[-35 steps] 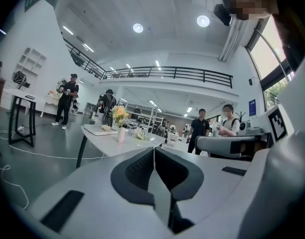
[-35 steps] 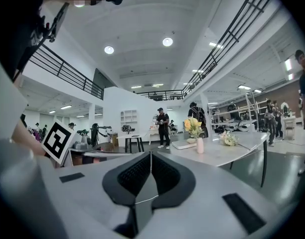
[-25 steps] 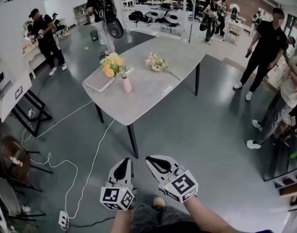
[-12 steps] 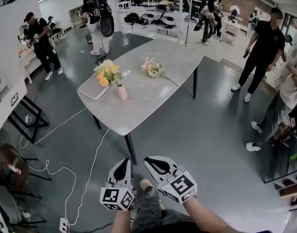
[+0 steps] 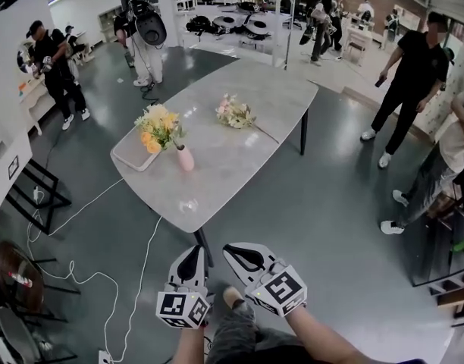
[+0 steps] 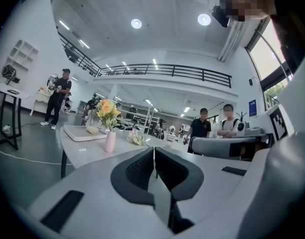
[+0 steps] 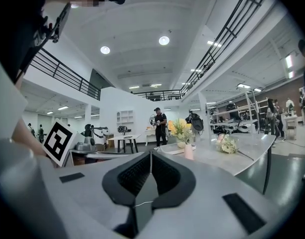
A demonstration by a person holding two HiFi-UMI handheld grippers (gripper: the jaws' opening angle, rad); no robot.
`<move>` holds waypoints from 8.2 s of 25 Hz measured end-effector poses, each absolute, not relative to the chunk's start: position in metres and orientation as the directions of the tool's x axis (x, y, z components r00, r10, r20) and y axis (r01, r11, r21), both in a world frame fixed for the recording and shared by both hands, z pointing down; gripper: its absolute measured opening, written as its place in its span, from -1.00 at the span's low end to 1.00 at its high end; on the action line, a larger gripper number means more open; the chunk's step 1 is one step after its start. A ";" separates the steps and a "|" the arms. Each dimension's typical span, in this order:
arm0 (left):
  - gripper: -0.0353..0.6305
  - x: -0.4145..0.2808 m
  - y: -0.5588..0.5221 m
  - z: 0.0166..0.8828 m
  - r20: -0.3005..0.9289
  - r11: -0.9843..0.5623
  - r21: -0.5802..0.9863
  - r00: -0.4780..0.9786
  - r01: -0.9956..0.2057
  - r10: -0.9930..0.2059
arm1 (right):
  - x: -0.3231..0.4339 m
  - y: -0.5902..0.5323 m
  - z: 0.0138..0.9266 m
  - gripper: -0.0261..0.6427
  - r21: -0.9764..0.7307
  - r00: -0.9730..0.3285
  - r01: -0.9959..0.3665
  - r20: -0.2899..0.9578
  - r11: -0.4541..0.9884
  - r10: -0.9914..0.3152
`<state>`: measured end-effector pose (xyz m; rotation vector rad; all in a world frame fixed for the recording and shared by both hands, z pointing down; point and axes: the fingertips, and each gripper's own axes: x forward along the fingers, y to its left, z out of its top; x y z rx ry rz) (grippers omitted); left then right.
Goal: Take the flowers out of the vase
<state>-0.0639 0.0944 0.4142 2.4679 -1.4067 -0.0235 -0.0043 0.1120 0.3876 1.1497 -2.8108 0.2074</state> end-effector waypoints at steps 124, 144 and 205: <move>-0.83 -0.125 -0.226 0.491 0.082 -0.257 0.243 0.283 -0.935 -0.955 | -0.115 -0.266 0.448 -0.55 -0.015 -0.850 -0.521 0.095 0.853 -0.517; -0.83 -0.132 -0.225 0.495 0.098 -0.241 0.245 0.272 -0.939 -0.957 | -0.130 -0.275 0.451 -0.47 0.109 -0.820 -0.539 0.156 0.835 -0.550; -0.83 -0.131 -0.211 0.460 0.062 -0.257 0.222 0.276 -0.941 -0.959 | -0.110 -0.274 0.379 -0.74 0.024 -0.808 -0.588 -0.046 0.808 -0.587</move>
